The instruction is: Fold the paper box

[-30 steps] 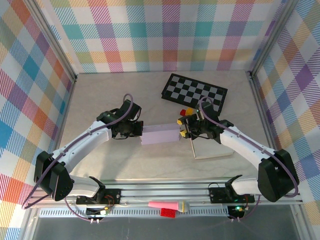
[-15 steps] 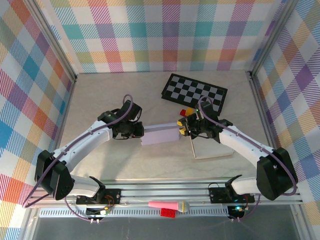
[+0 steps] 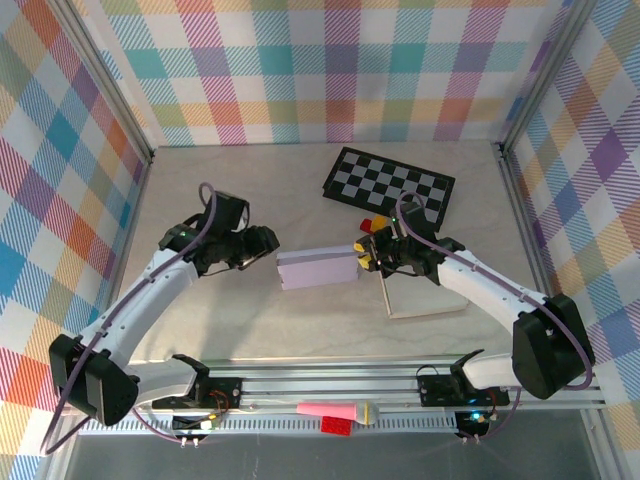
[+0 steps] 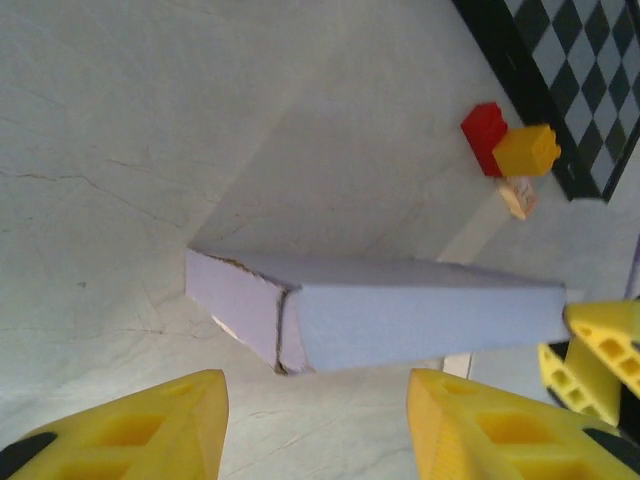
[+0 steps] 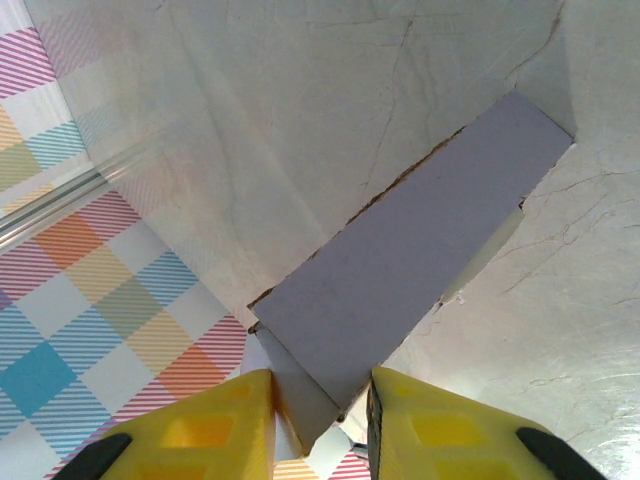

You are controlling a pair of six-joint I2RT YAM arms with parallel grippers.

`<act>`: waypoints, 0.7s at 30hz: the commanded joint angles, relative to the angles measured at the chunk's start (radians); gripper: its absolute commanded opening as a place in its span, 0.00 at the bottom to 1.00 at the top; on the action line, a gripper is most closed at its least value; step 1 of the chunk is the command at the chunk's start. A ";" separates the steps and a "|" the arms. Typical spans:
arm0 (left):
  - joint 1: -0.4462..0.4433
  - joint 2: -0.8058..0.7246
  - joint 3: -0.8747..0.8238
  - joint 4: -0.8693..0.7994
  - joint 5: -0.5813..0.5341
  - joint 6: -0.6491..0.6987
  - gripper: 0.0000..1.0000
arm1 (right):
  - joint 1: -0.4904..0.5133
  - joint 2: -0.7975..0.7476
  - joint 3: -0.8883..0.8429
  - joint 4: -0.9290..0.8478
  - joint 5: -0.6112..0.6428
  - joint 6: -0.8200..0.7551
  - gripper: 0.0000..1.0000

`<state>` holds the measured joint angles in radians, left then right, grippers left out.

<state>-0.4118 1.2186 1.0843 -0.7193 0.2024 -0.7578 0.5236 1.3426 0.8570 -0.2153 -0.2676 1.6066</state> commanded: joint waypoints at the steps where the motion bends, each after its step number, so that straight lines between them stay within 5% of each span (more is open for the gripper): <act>1: 0.028 0.027 -0.045 0.092 0.118 -0.092 0.46 | 0.002 0.025 0.015 -0.075 -0.001 -0.024 0.28; 10: 0.031 0.061 -0.097 0.117 0.167 -0.094 0.34 | 0.003 0.035 0.022 -0.078 -0.004 -0.023 0.28; 21: 0.031 0.055 -0.151 0.118 0.147 -0.073 0.32 | 0.002 0.040 0.022 -0.094 -0.004 -0.027 0.27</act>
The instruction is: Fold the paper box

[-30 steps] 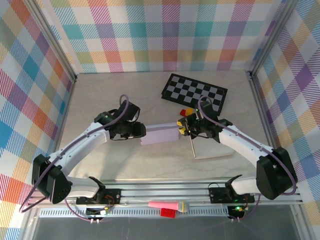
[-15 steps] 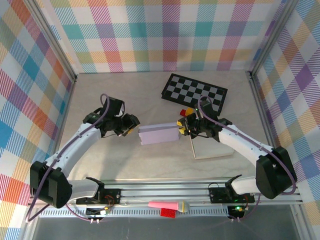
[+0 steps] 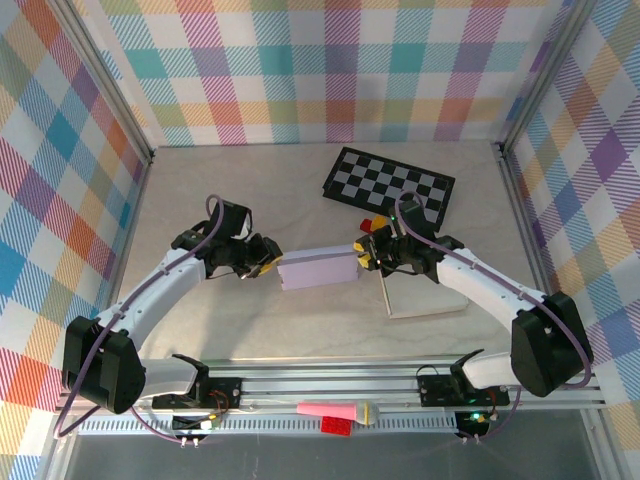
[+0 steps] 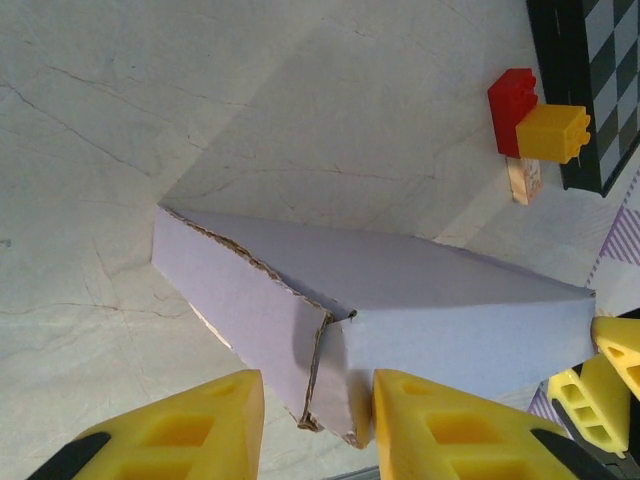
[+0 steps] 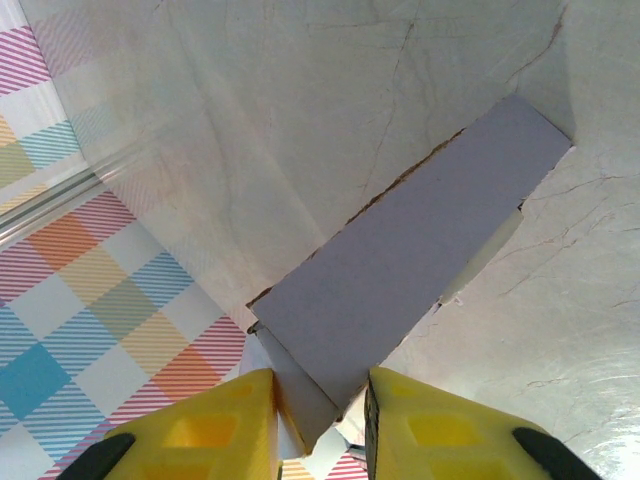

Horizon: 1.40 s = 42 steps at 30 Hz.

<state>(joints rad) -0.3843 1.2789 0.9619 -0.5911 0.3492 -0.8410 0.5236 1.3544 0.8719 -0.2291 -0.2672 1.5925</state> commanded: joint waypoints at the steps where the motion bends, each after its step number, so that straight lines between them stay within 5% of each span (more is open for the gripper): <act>1: 0.004 -0.006 -0.032 -0.010 -0.002 0.011 0.32 | 0.003 0.028 0.008 -0.085 -0.005 -0.014 0.27; 31: 0.002 -0.041 -0.194 0.024 -0.016 0.030 0.21 | 0.003 0.131 0.134 -0.560 -0.007 -0.082 0.29; 42: 0.002 -0.051 -0.193 0.045 -0.020 0.040 0.18 | 0.003 0.137 0.226 -0.533 -0.069 -0.115 0.39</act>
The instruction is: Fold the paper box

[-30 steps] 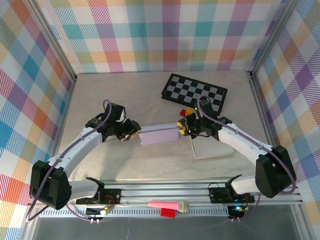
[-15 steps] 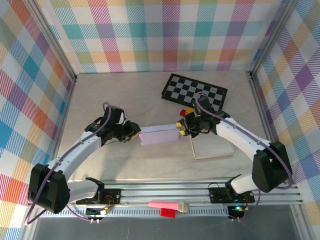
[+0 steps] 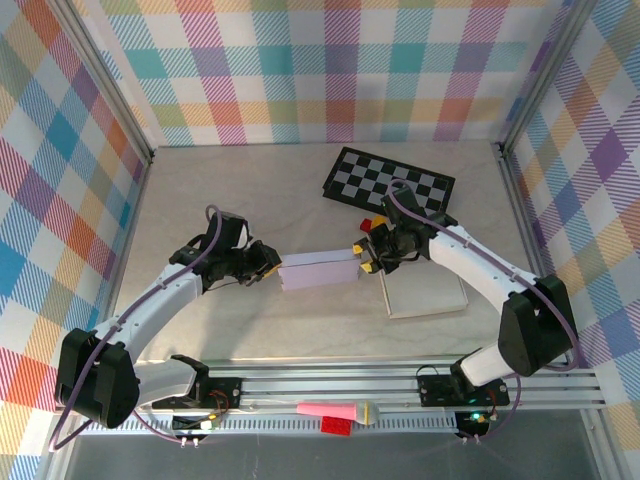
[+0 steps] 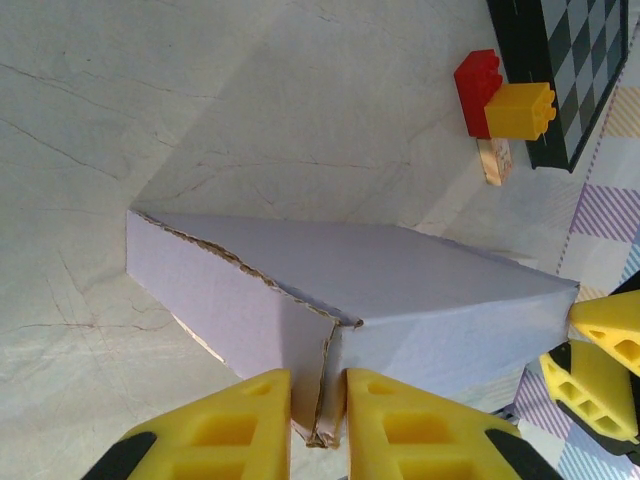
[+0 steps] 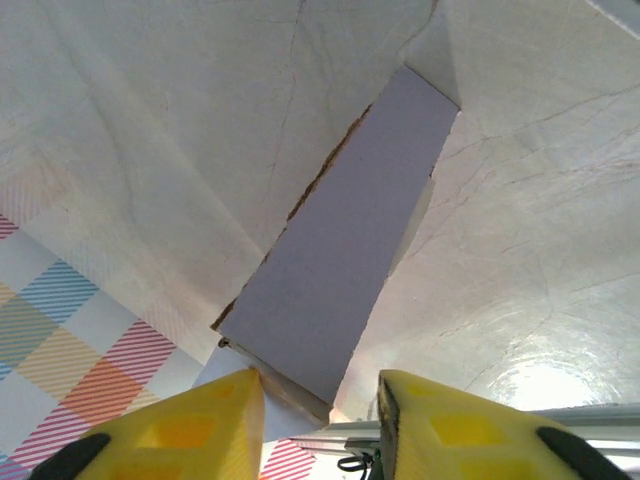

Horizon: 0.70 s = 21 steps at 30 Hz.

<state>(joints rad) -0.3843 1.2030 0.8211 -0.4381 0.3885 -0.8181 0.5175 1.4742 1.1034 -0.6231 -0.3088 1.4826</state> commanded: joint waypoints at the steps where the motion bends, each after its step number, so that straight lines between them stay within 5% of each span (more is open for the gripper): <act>1: 0.002 0.022 -0.050 -0.106 -0.061 0.020 0.18 | 0.010 -0.001 0.001 -0.118 -0.025 -0.002 0.42; 8: -0.008 -0.018 -0.044 -0.110 -0.074 0.039 0.17 | 0.012 -0.166 -0.081 0.136 0.006 0.087 0.72; 21: -0.088 -0.067 -0.071 -0.099 -0.136 0.041 0.17 | 0.007 -0.020 -0.076 0.254 -0.090 0.160 0.79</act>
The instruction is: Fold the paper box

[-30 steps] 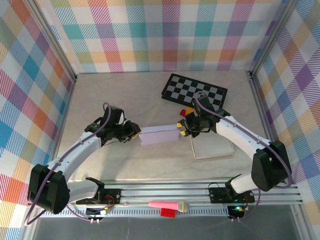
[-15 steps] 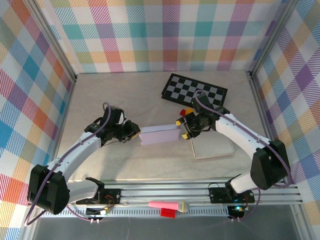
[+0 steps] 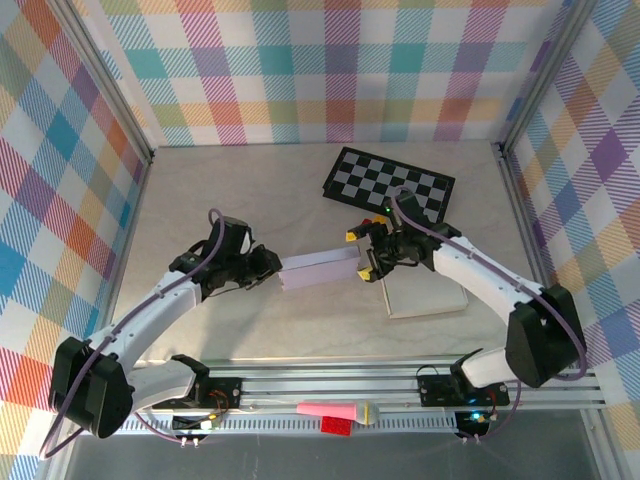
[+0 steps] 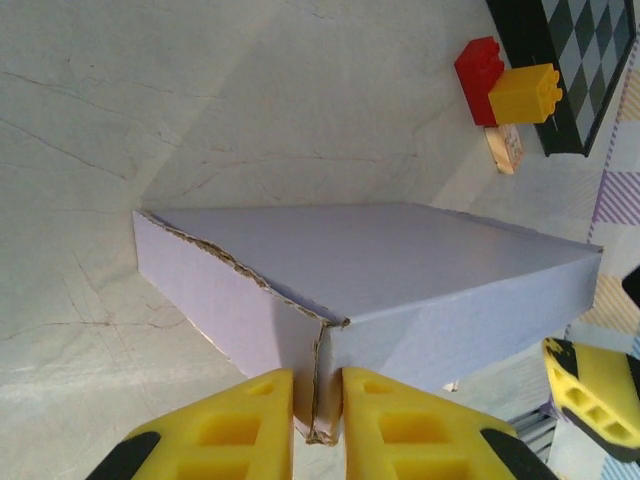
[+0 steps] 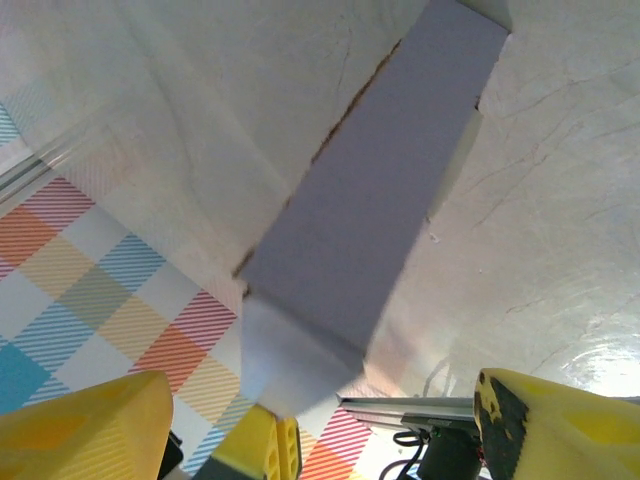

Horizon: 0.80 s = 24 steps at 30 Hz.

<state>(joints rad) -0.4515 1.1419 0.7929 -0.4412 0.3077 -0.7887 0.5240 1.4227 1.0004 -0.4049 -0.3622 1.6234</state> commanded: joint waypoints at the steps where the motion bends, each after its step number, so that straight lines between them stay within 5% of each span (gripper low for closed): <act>1: -0.028 -0.015 -0.045 -0.097 -0.065 0.007 0.17 | 0.001 0.044 0.020 0.036 -0.046 0.017 0.79; 12: -0.092 -0.080 -0.051 -0.146 -0.129 0.007 0.19 | 0.001 0.116 -0.130 0.374 -0.084 -0.103 0.63; 24: -0.095 -0.130 -0.034 -0.209 -0.146 -0.003 0.37 | 0.001 0.215 -0.331 0.851 -0.118 -0.230 0.55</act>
<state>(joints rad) -0.5411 1.0252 0.7391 -0.6067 0.1738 -0.7925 0.5240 1.5921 0.6823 0.2668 -0.4522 1.4567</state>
